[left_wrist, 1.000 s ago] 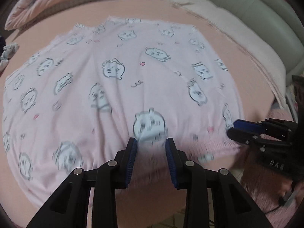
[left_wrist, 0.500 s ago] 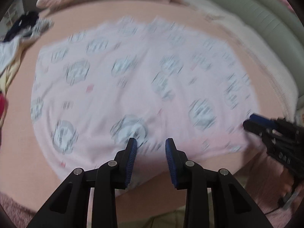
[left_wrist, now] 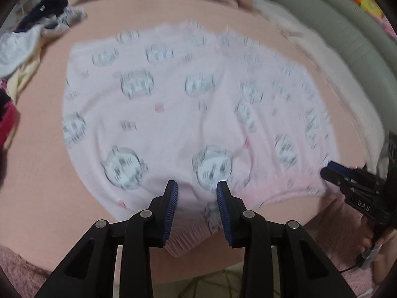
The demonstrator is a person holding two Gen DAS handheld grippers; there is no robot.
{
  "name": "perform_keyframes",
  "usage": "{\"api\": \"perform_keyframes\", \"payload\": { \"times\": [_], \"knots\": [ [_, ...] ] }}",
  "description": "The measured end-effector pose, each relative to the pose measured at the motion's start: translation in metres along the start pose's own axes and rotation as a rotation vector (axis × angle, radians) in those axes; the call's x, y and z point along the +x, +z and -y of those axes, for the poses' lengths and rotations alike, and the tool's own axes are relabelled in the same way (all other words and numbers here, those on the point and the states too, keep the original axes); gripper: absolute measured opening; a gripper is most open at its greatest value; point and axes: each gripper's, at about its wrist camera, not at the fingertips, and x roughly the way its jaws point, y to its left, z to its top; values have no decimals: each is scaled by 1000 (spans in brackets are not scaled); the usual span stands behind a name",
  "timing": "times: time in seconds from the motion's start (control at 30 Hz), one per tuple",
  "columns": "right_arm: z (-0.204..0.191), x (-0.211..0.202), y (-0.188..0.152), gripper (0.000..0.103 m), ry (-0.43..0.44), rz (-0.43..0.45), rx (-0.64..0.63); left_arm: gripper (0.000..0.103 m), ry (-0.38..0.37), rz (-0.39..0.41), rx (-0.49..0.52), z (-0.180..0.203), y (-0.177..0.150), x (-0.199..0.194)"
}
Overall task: Fold clothes
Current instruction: 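Grasp the waistband with both tools and lift the pants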
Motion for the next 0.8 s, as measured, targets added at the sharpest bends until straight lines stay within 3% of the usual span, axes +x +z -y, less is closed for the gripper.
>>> {"api": "perform_keyframes", "payload": {
  "times": [0.03, 0.17, 0.33, 0.43, 0.5, 0.6, 0.7, 0.8],
  "knots": [
    [0, 12, -3, 32, -16, -35, -10, 30, 22, -7, 14, -1, -4, 3],
    [3, 7, -23, 33, -15, -26, -21, 31, 147, -44, 2, -15, -14, -5],
    [24, -8, -34, 34, 83, -5, 91, 31, 120, -59, -44, -30, -19, -11],
    [32, -7, -30, 34, 106, 0, 150, 31, 109, -55, -48, -33, -19, -15],
    [27, -13, -29, 34, 70, 28, 127, 30, 66, 1, -63, -33, -18, -27],
    [15, -35, -23, 34, 99, 122, 48, 31, -48, 119, -55, -31, 2, -41],
    [-8, -36, 2, 34, 88, 103, -48, 31, -8, 123, -18, -40, 44, -32],
    [-31, -37, 58, 34, 105, 127, -132, 31, 13, 121, -37, -56, 81, -17]
  ]
}}
